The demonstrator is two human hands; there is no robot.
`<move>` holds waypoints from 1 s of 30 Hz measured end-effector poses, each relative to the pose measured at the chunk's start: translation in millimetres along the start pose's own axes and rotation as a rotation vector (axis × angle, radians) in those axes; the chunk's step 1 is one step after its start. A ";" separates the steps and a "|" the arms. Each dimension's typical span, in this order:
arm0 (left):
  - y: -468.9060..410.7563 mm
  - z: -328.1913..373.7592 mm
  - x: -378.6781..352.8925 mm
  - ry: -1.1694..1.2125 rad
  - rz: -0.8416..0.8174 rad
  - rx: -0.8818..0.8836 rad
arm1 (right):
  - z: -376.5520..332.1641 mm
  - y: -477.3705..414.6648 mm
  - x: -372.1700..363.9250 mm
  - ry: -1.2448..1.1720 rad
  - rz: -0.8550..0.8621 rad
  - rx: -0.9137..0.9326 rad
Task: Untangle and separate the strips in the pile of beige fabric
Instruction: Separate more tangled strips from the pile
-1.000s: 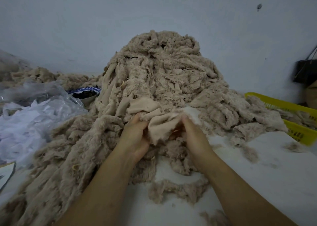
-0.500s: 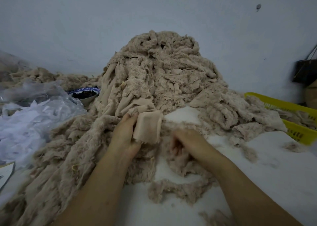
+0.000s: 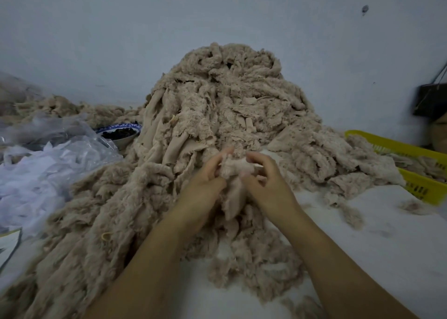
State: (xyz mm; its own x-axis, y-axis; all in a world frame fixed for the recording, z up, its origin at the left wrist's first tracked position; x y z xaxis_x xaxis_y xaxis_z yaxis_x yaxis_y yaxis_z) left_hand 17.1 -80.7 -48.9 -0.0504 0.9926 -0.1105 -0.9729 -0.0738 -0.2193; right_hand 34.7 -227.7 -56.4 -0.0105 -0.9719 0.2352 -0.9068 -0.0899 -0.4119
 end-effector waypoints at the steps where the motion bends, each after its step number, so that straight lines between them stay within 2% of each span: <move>1: 1.2 -1.5 -1.6 -0.054 -0.020 -0.008 | 1.5 1.1 -3.3 0.067 -0.042 0.034; 4: 2.0 -4.4 -2.8 -0.216 -0.004 -0.041 | 0.3 -0.5 -1.2 0.132 0.067 0.067; 7: -0.9 -6.7 1.1 -0.341 0.098 -0.091 | 1.4 -6.1 12.4 -0.104 0.247 -0.067; 11: 0.0 -6.2 8.3 -0.301 0.222 -0.069 | 4.1 -5.7 18.7 -0.421 0.336 -0.281; 13: 2.6 -6.6 5.5 -0.243 0.142 -0.035 | 3.3 -5.4 16.9 -0.513 0.330 -0.353; 16: 4.6 -9.5 -2.6 -0.350 0.029 -0.029 | 0.1 -6.9 13.2 -0.724 0.263 -0.444; 18: 3.1 -11.7 -4.4 -0.342 0.014 -0.026 | 2.2 -9.1 13.8 -0.783 0.272 -0.480; 21: 2.5 -11.3 -1.5 -0.178 0.029 0.042 | 9.1 -12.6 17.6 -0.820 0.337 -0.519; 24: 0.5 -11.4 -1.0 -0.024 0.057 0.088 | 13.9 -13.6 19.0 -0.766 0.311 -0.503; 28: -1.1 -9.5 1.1 0.158 0.111 0.105 | 8.5 -4.3 3.6 -0.403 0.039 -0.331; 30: -1.7 -8.5 1.0 0.178 0.105 0.115 | 7.8 0.0 -3.5 -0.214 0.011 -0.287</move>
State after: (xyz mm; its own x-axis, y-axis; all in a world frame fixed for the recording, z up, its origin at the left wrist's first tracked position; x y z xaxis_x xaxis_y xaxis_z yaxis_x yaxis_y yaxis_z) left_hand 20.6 -80.4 -56.9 -0.1216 0.9467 -0.2985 -0.9842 -0.1539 -0.0874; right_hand 38.0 -225.9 -64.1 0.0398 -0.9988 0.0301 -0.9888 -0.0437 -0.1424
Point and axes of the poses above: each hand's wrist, its own y-axis away from the middle knuckle, its own x-axis out of the back of the hand, z = x × y, the point moved 3 cm from there along -y, towards the middle knuckle, and after that the axes turned 9 degrees about z, right-handed, at the moved point
